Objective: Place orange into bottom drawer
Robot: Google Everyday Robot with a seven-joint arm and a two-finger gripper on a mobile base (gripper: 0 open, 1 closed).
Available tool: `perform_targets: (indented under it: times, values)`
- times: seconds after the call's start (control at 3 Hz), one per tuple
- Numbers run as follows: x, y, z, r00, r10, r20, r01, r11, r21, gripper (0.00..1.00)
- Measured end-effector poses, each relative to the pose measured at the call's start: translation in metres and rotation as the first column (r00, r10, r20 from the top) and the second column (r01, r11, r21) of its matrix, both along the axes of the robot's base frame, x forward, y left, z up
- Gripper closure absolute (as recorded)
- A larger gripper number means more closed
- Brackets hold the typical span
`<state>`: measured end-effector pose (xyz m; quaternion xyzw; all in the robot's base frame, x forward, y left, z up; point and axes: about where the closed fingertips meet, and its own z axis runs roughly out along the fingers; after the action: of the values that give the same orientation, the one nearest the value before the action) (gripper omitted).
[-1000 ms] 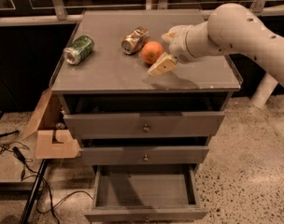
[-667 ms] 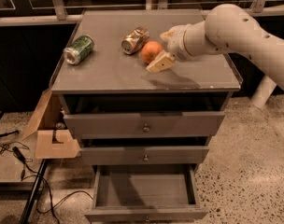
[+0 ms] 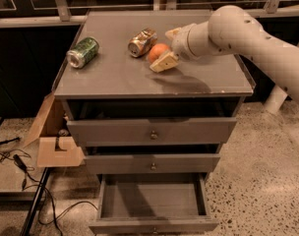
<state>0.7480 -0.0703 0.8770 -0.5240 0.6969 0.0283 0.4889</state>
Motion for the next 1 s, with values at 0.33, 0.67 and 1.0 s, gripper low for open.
perform_targets:
  times: [0.33, 0.67, 1.0]
  values:
    - [0.006, 0.000, -0.011, 0.9998, -0.009, -0.019, 0.009, 1.000, 0.003, 0.30]
    - [0.010, -0.002, -0.024, 0.9988, -0.021, -0.044, 0.021, 1.000, 0.002, 0.30]
    - [0.012, -0.001, -0.029, 0.9981, -0.019, -0.059, 0.020, 1.000, 0.015, 0.48]
